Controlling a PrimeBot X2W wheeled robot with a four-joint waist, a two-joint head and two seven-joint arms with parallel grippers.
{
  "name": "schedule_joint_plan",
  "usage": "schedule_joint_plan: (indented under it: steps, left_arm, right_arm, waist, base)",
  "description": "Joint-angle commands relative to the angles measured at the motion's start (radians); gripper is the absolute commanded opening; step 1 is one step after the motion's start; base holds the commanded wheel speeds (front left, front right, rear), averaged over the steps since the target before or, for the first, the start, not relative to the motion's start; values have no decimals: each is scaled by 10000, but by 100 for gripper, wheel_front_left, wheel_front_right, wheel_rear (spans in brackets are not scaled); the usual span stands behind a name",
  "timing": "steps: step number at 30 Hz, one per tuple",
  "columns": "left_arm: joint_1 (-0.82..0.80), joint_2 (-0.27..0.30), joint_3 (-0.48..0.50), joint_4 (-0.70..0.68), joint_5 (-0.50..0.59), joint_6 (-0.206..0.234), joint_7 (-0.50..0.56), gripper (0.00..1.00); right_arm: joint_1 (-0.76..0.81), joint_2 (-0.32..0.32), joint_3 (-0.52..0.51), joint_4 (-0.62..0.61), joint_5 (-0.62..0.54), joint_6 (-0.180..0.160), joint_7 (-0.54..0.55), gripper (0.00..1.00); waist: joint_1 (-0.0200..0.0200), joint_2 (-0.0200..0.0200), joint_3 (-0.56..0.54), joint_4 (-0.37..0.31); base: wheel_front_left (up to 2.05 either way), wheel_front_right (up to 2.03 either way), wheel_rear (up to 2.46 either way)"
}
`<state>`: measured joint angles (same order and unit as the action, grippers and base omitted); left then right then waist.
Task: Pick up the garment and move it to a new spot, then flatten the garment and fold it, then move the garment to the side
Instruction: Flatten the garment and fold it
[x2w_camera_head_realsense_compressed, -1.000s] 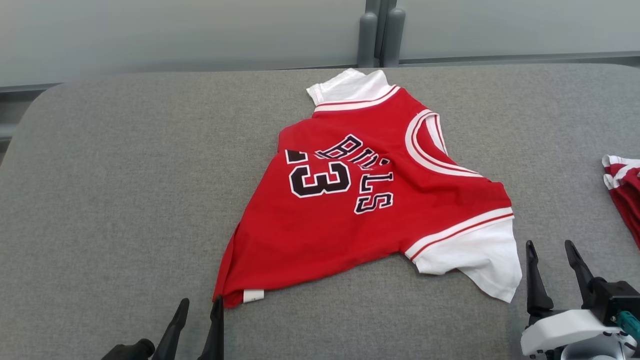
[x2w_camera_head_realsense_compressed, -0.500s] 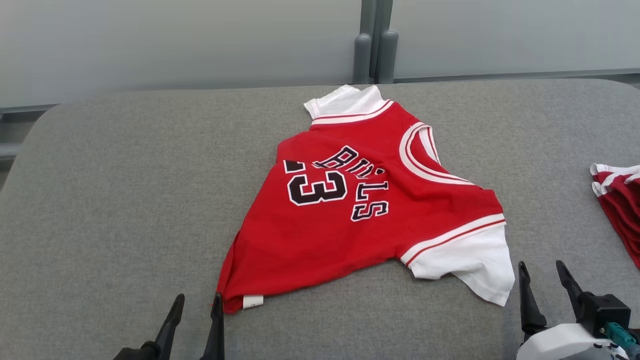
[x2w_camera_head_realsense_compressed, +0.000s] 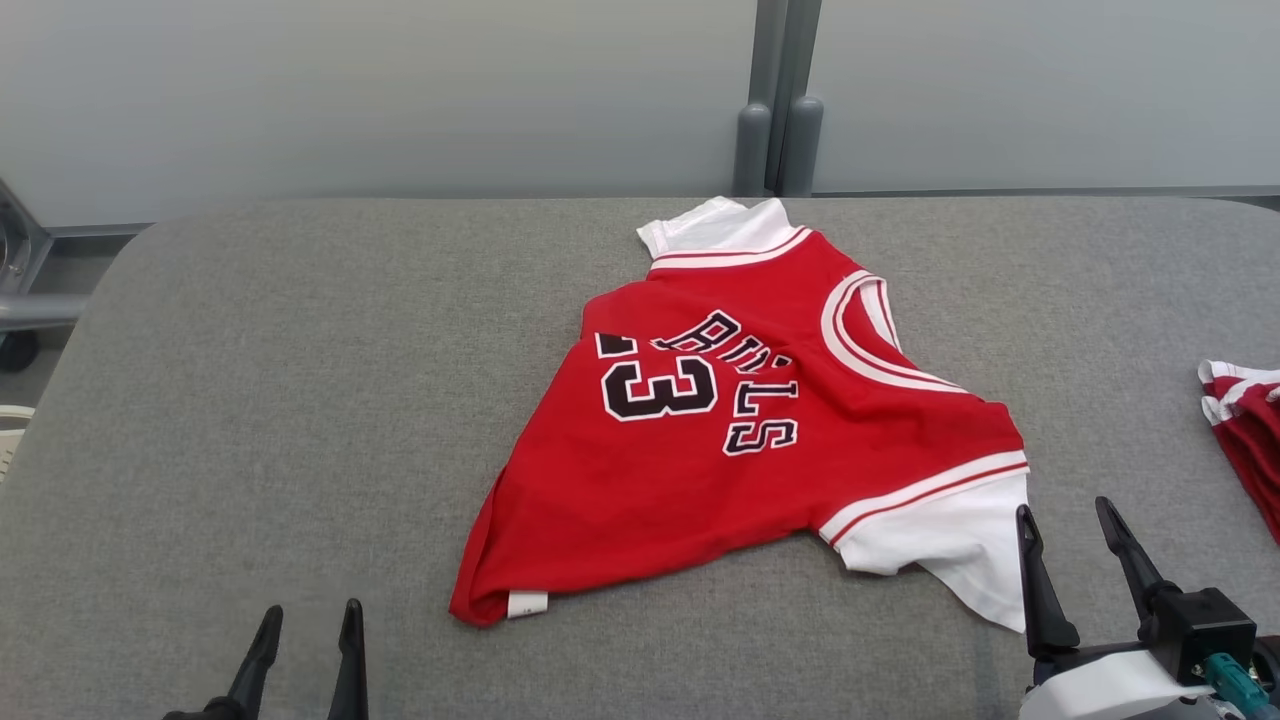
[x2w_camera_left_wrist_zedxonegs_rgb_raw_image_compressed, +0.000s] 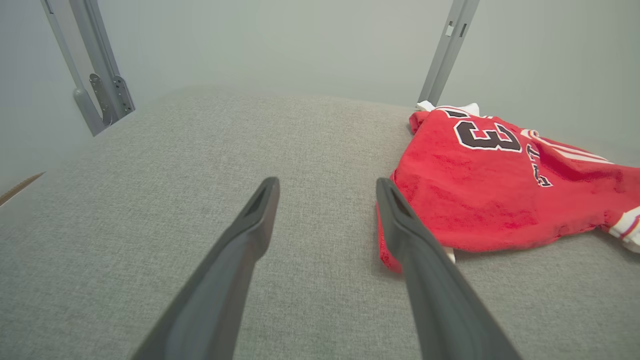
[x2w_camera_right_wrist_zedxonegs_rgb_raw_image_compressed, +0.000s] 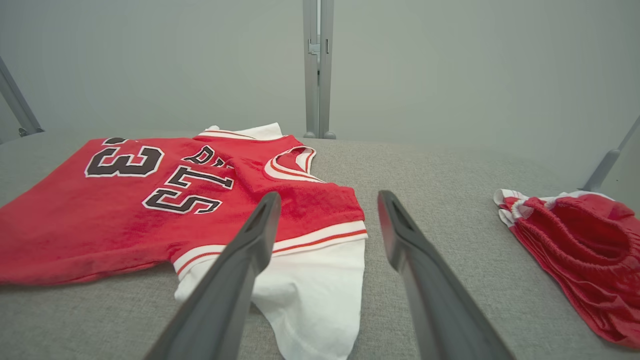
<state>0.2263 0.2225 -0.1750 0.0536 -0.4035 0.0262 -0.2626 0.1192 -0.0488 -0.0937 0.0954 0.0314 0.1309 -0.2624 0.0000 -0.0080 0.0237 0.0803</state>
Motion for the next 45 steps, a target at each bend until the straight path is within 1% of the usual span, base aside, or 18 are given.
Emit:
schedule_joint_plan:
  steps: [1, 4, 8, 12, 18, 24, 37, 40, 43, 45]
  left_arm:
    - [-299, 93, 131, 145, 93, -169, -26, 100]
    - [-518, 127, 407, 538, 186, -475, -26, 100]
    - [-842, 35, 781, 882, 340, -866, -26, 100]
    - [-1039, -110, 1039, 987, 537, -1122, -26, 100]
    - [-1119, -280, 1105, 1125, 754, -1392, -26, 100]
    - [-1059, -354, 1127, 1221, 891, -1496, -26, 100]
    - [-884, -466, 1113, 1309, 1041, -1568, -26, 100]
    - [-792, -447, 819, 1529, 1079, -1576, -9, 100]
    - [-828, -480, 499, 1479, 913, -1572, 331, 100]
    - [-771, -707, 366, 1265, 520, -1574, 778, 100]
  right_arm:
    - [160, -35, 10, -85, -25, -4, -30, 100]
    - [248, -34, 62, -195, -18, -4, -29, 100]
    - [383, -34, 84, -324, -78, -4, -30, 100]
    - [445, -32, -74, -525, -102, -4, -31, 100]
    - [287, -34, -291, -469, -107, -4, -31, 100]
    - [120, -31, -348, -427, -59, -4, -31, 100]
    - [24, -34, -353, -411, 43, -4, -32, 100]
    - [57, -32, -401, -101, 263, -4, -30, 100]
    - [-81, -38, -326, 241, 371, -4, -30, 100]
    - [-146, -29, -246, 516, 378, -4, -30, 100]
  waist:
    - [0, 80, -17, 56]
    - [0, 80, 4, 89]
    - [0, 80, 2, 82]
    - [0, 80, 11, 0]
    - [0, 80, 44, -184]
    - [0, 80, 92, -280]
    - [0, 80, 102, -341]
    - [0, 80, 121, -368]
    - [0, 80, 168, -373]
    - [0, 80, 226, -364]
  base:
    - [0, 0, 0]
    - [0, 0, 0]
    - [0, 0, 0]
    - [0, 0, 0]
    - [0, 0, 0]
    - [0, 0, 0]
    - [0, 0, 0]
    - [0, 0, 0]
    - [0, 0, 0]
    - [0, 0, 0]
